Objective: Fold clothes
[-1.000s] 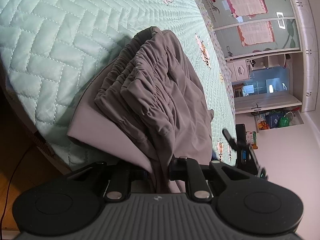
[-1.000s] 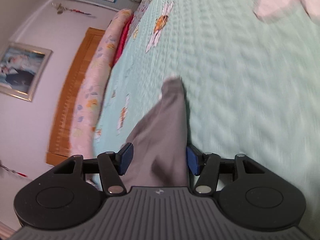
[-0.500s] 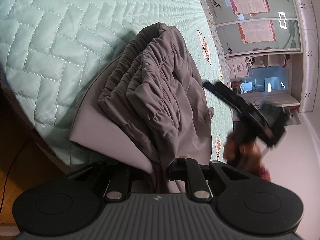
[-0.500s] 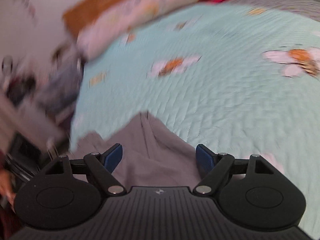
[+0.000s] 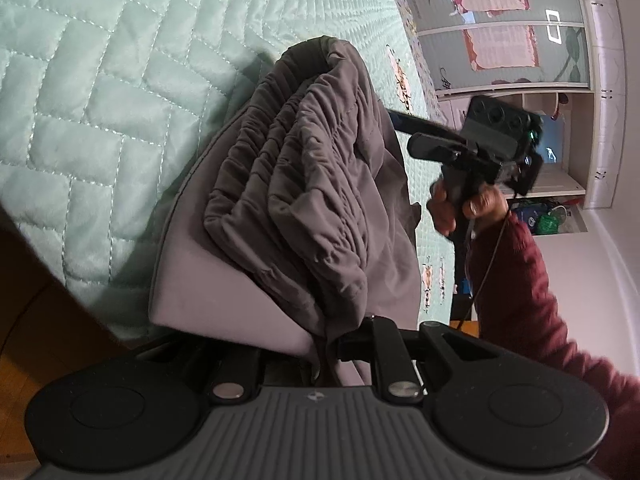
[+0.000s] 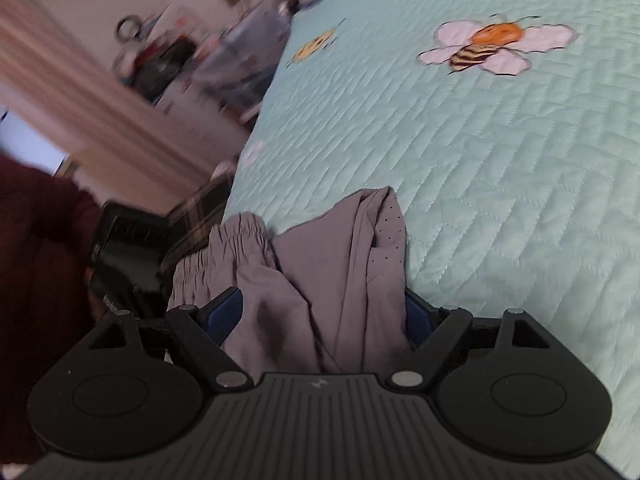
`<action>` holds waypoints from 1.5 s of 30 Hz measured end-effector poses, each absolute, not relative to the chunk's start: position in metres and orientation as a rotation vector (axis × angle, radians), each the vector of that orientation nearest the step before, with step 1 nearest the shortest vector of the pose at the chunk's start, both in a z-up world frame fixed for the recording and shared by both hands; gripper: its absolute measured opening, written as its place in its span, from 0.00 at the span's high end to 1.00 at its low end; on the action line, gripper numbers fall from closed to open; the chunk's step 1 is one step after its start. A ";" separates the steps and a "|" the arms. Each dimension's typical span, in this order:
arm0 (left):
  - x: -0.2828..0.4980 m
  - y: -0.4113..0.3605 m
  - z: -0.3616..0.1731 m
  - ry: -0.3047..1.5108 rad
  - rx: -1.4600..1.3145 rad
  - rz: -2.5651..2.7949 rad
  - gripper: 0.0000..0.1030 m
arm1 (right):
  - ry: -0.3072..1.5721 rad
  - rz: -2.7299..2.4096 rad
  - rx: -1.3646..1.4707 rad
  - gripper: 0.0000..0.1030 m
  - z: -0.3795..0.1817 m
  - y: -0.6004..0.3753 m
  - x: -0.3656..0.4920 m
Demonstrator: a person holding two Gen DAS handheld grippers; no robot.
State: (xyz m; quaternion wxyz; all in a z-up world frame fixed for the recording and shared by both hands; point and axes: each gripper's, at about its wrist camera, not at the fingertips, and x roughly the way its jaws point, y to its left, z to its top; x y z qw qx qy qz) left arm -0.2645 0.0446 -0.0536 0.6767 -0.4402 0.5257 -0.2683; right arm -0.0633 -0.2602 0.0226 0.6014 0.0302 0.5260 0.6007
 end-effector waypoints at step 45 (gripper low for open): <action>-0.285 -0.098 0.181 0.487 -0.082 -1.252 0.89 | 0.261 0.181 0.007 0.95 0.244 -0.374 -0.428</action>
